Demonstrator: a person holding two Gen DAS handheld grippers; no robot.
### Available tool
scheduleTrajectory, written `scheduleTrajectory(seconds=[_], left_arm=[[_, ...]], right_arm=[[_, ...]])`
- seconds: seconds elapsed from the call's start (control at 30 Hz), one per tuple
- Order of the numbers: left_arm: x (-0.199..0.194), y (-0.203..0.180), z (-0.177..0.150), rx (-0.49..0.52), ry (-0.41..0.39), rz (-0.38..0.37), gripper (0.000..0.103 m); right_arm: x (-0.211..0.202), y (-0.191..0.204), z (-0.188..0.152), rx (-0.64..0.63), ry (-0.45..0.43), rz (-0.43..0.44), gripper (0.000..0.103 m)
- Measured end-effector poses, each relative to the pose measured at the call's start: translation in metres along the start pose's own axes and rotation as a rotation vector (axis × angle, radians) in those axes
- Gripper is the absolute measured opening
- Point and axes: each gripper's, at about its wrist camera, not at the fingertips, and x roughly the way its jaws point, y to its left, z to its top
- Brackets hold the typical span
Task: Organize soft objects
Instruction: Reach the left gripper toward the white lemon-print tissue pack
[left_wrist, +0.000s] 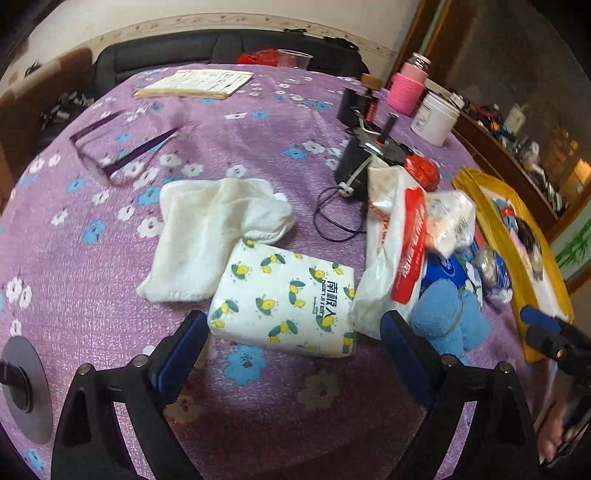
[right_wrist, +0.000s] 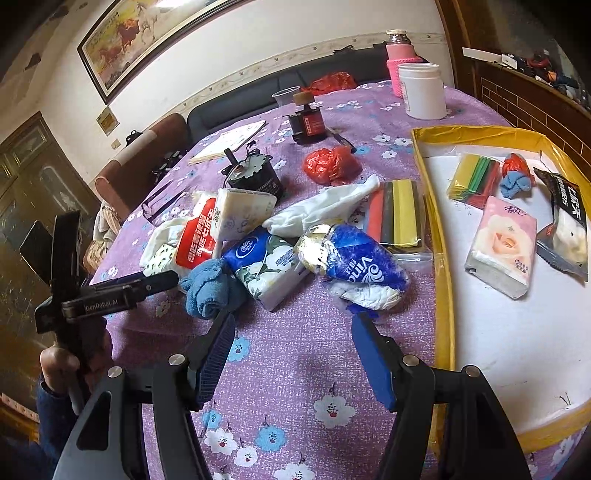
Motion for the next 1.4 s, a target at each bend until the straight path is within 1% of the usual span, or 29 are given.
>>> scheduleTrajectory(seconds=[0.07,0.1,0.17,0.2,0.27,0.37,0.43,0.53,0.63,0.7,0.73,0.8,0.83,0.87,1.0,1.17,1.23,1.33,1.4], left_arm=[[0.0,-0.003,0.0,0.002,0.001,0.002,0.094],[0.0,-0.008,-0.001,0.02,0.004,0.0,0.094],[0.0,-0.017,-0.005,0.067,0.016,-0.033,0.094],[-0.002,-0.026,-0.008,0.108,0.023,-0.061,0.094],[-0.006,-0.034,-0.011,0.144,0.013,-0.057,0.094],[-0.011,-0.031,-0.011,0.13,0.009,-0.05,0.094],[-0.012,-0.027,-0.01,0.126,0.007,-0.019,0.094],[-0.013,-0.022,-0.009,0.147,0.013,0.03,0.094],[-0.025,-0.013,-0.008,0.162,-0.002,0.024,0.094],[-0.033,-0.002,-0.005,0.129,-0.023,-0.005,0.094],[-0.034,0.002,-0.003,0.112,-0.031,-0.005,0.094],[-0.03,0.008,0.003,0.073,-0.032,0.039,0.094],[-0.026,0.008,0.005,0.07,-0.024,0.043,0.094],[-0.021,0.005,0.006,0.08,-0.015,0.044,0.094],[-0.005,-0.02,0.004,0.168,0.011,0.098,0.094],[0.005,-0.04,0.001,0.233,0.028,0.106,0.094],[0.012,-0.045,0.001,0.244,0.04,0.106,0.094],[0.024,-0.041,0.003,0.215,0.069,0.121,0.093],[0.018,-0.039,0.005,0.198,0.039,0.121,0.075]], right_arm=[[0.001,0.001,0.0,-0.002,0.002,0.0,0.07],[0.002,0.001,0.0,-0.002,0.002,0.001,0.07],[0.002,0.002,0.0,-0.004,0.005,0.002,0.07],[0.003,0.002,0.0,-0.004,0.006,0.005,0.07],[0.003,0.003,0.0,-0.004,0.007,0.003,0.07],[0.003,0.002,0.0,0.0,0.005,0.005,0.07],[0.002,0.0,0.0,0.005,0.002,0.004,0.07],[0.002,-0.003,0.0,0.012,0.002,0.009,0.071],[0.002,-0.002,-0.001,0.009,0.004,0.013,0.071],[0.001,-0.003,-0.001,0.008,0.002,0.014,0.071],[0.001,-0.003,-0.001,0.011,0.001,0.015,0.071],[0.002,-0.004,-0.001,0.016,-0.001,0.018,0.071],[0.002,-0.004,0.0,0.016,-0.002,0.017,0.071],[0.002,-0.003,-0.001,0.014,-0.003,0.018,0.071],[0.002,-0.001,-0.001,0.005,0.0,0.021,0.071],[0.001,-0.005,-0.001,0.013,-0.004,0.018,0.071],[0.001,-0.005,-0.001,0.012,-0.005,0.017,0.072],[0.002,-0.002,-0.001,0.003,-0.005,0.014,0.075],[0.003,0.0,-0.003,-0.007,-0.005,0.007,0.075]])
